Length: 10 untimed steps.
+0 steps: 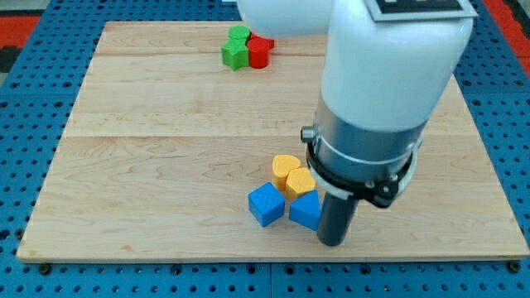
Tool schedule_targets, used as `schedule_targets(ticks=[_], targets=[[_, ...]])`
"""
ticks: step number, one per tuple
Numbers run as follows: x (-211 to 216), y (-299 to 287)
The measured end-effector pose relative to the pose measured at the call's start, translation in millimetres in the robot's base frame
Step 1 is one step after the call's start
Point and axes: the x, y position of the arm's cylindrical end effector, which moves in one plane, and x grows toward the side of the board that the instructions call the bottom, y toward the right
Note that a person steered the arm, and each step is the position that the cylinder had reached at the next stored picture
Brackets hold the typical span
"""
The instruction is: Slide the yellow hexagon to the group of blocks at the top center
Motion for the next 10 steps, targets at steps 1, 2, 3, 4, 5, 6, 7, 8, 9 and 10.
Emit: schedule_targets(ticks=[1,2,3,4,5,6,7,8,9,10], targets=[[-35,0],[-53,0],[-54,8],[-48,11],[-38,13],[-30,17],[5,33],[4,4],[-24,-26],[-54,-31]])
